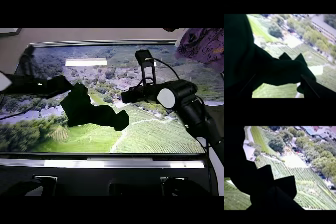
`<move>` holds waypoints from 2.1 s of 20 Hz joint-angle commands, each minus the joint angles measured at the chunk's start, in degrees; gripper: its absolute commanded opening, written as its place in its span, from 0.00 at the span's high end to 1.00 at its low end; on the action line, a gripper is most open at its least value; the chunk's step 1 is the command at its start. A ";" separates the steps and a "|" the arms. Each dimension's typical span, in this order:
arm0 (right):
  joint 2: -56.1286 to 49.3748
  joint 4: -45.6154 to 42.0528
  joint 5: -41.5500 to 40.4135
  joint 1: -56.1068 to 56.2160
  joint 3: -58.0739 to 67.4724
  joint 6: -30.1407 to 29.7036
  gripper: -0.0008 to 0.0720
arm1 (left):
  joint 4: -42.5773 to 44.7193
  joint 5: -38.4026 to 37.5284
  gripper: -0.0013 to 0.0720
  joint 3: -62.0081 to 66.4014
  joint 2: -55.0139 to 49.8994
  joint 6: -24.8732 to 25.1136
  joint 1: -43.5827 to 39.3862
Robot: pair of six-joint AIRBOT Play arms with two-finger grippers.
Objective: Fold the clothes and pants, and hang the long-sleeved shirts on hangers.
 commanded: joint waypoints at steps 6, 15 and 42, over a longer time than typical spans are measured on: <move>0.07 8.09 1.27 -5.99 0.04 9.73 0.79 | 0.15 -2.14 0.11 -0.04 1.51 3.45 15.52; -19.74 48.26 12.59 -29.66 -10.05 -13.38 0.46 | 4.87 -1.27 0.11 -1.55 -0.94 3.45 15.85; -33.42 50.95 1.05 -19.61 -10.34 -17.70 0.95 | 4.87 -1.49 0.11 -1.84 -4.26 3.43 16.61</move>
